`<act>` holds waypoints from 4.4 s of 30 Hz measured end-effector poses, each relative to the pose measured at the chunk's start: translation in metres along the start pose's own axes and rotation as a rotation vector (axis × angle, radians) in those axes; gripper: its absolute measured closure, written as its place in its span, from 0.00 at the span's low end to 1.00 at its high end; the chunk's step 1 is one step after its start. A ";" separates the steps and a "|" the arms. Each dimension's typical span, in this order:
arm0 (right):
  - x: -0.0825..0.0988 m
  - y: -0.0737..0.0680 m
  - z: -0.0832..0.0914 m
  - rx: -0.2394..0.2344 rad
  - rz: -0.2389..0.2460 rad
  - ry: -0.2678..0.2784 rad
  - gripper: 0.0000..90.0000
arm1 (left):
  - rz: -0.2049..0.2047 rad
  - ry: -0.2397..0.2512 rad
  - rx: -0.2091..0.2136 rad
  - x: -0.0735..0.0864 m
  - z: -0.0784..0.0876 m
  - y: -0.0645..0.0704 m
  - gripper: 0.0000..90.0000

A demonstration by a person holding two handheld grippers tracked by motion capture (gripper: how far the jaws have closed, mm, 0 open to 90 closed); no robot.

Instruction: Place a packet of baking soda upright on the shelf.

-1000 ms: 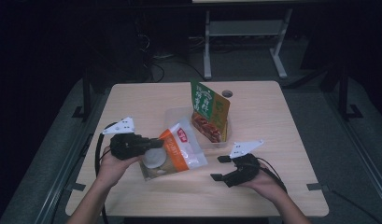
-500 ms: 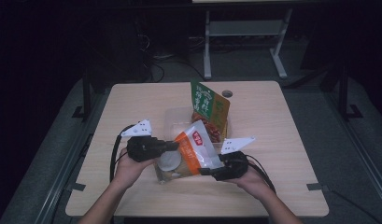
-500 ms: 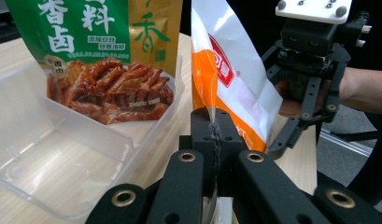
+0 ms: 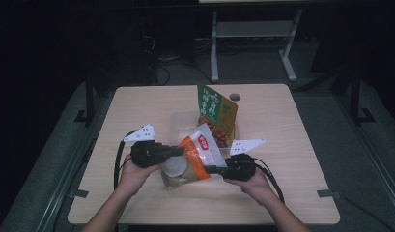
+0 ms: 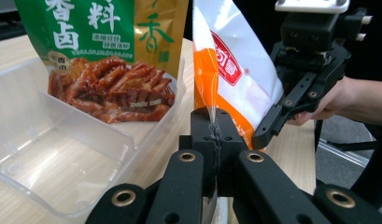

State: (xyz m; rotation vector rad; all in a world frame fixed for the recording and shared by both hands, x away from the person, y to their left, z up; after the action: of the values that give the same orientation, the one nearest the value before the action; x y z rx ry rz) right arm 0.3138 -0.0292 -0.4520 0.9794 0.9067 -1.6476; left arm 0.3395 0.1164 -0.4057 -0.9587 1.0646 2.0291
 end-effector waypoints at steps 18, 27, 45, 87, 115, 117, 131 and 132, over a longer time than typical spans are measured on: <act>-0.040 0.008 0.018 0.061 0.110 0.033 1.00 | 0.008 -0.058 0.014 0.020 -0.010 -0.003 0.99; -0.048 0.006 0.018 0.079 0.166 0.006 1.00 | -0.013 -0.054 -0.026 0.018 -0.009 -0.013 0.87; -0.071 0.008 0.042 0.141 0.243 0.012 1.00 | -0.038 -0.090 -0.107 0.040 0.006 -0.019 0.38; -0.144 0.078 -0.003 0.324 0.229 -0.024 1.00 | -0.026 -0.198 -0.139 0.084 0.004 -0.037 0.21; -0.114 0.103 -0.034 0.355 0.178 -0.087 1.00 | -0.033 -0.229 -0.132 0.088 0.002 -0.036 0.20; -0.112 0.103 -0.036 0.350 0.177 -0.085 1.00 | -0.030 -0.227 -0.130 0.088 0.002 -0.036 0.20; -0.094 0.107 -0.045 0.340 0.145 -0.116 1.00 | -0.035 -0.242 -0.121 0.090 -0.001 -0.035 0.20; -0.093 0.108 -0.046 0.339 0.143 -0.118 1.00 | -0.037 -0.242 -0.121 0.091 -0.001 -0.035 0.20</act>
State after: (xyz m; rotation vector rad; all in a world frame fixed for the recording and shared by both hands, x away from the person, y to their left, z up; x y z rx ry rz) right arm 0.4440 0.0192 -0.3974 1.1321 0.4743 -1.7487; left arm 0.3200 0.1503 -0.4945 -0.7616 0.7975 2.1351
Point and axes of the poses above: each handheld gripper's, and its own axes: z roughly backward along the jaws, x roughly out of its underside, y roughly to its right, the point moved 9 cm from there along -z, roughly forward along the jaws, and after that the axes turned 12 degrees about z, right-handed, at the moved point
